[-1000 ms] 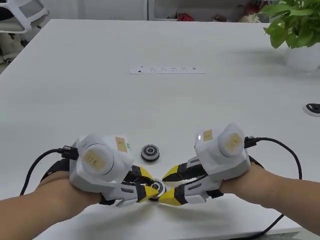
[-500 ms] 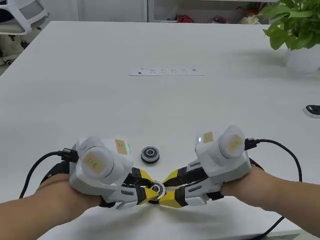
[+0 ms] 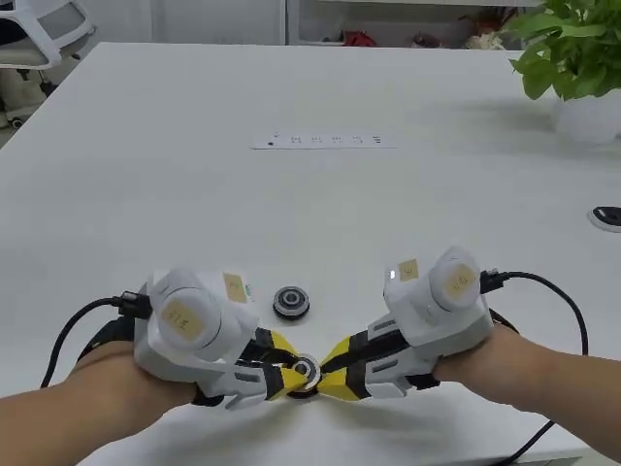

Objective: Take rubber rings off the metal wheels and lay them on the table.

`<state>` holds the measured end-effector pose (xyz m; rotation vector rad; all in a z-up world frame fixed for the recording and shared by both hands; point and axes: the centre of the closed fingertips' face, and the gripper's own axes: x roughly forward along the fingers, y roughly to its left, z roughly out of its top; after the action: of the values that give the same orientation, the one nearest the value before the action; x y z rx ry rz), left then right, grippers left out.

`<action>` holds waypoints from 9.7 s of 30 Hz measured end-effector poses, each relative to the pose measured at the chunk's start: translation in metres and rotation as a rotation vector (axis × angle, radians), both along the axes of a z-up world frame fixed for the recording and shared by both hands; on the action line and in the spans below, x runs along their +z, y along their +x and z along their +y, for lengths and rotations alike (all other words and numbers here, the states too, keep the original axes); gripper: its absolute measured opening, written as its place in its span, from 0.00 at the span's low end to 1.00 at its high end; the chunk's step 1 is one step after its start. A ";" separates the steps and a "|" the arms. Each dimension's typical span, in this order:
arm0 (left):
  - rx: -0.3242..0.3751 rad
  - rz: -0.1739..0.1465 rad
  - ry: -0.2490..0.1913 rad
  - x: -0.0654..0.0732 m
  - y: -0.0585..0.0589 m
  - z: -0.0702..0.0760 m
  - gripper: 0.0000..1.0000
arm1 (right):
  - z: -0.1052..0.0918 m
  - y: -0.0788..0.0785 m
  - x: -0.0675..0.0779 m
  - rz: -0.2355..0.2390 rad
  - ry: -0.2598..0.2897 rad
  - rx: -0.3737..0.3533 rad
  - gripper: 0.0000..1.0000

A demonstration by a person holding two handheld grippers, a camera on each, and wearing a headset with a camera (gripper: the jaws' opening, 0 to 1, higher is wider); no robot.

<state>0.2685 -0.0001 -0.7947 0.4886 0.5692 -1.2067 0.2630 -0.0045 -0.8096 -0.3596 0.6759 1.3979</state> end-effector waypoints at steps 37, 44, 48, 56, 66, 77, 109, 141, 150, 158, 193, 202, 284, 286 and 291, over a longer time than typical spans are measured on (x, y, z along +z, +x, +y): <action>0.013 0.001 0.005 0.000 0.001 -0.001 0.13 | -0.007 0.011 0.004 0.112 0.041 -0.134 0.00; 0.013 -0.006 0.014 0.000 0.001 -0.001 0.13 | -0.004 0.014 0.009 0.134 0.072 -0.168 0.00; 0.018 -0.007 0.018 0.000 0.001 -0.001 0.13 | -0.004 0.015 0.012 0.164 0.100 -0.186 0.00; 0.025 -0.008 0.031 0.000 0.002 -0.001 0.13 | -0.002 0.015 0.013 0.173 0.107 -0.189 0.00; 0.027 -0.007 0.034 -0.001 0.003 -0.001 0.12 | -0.002 0.014 0.014 0.190 0.113 -0.198 0.00; 0.026 -0.005 0.042 -0.001 0.001 -0.001 0.12 | 0.000 0.011 0.016 0.203 0.123 -0.194 0.00; 0.025 -0.007 0.049 0.000 0.000 -0.003 0.12 | 0.014 -0.004 0.028 0.220 0.162 -0.121 0.00; -0.024 -0.008 0.033 0.002 -0.002 -0.004 0.15 | 0.003 0.008 0.025 0.231 0.172 -0.193 0.00; -0.045 -0.007 0.021 0.007 -0.006 -0.002 0.19 | 0.002 0.009 0.027 0.234 0.175 -0.196 0.00; -0.053 0.003 0.027 0.012 -0.010 0.002 0.24 | 0.001 0.009 0.029 0.237 0.181 -0.200 0.00; 0.047 -0.035 -0.059 0.057 -0.013 0.032 0.48 | 0.002 0.005 0.039 0.249 0.187 -0.192 0.00; 0.091 -0.023 -0.093 0.063 -0.013 0.044 0.58 | 0.004 0.005 0.045 0.250 0.191 -0.185 0.00; 0.350 -0.083 -0.132 0.079 -0.003 0.144 0.89 | 0.086 0.036 0.019 0.235 0.175 -0.330 0.00; 0.350 -0.084 -0.127 0.078 -0.003 0.144 0.90 | 0.086 0.037 0.018 0.224 0.168 -0.332 0.00; 0.350 -0.082 -0.122 0.076 -0.003 0.144 0.90 | 0.085 0.040 0.017 0.204 0.156 -0.340 0.00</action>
<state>0.2655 0.1441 -0.7183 0.3175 0.4844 -0.8767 0.3032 0.0803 -0.7925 0.0243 0.7500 1.1600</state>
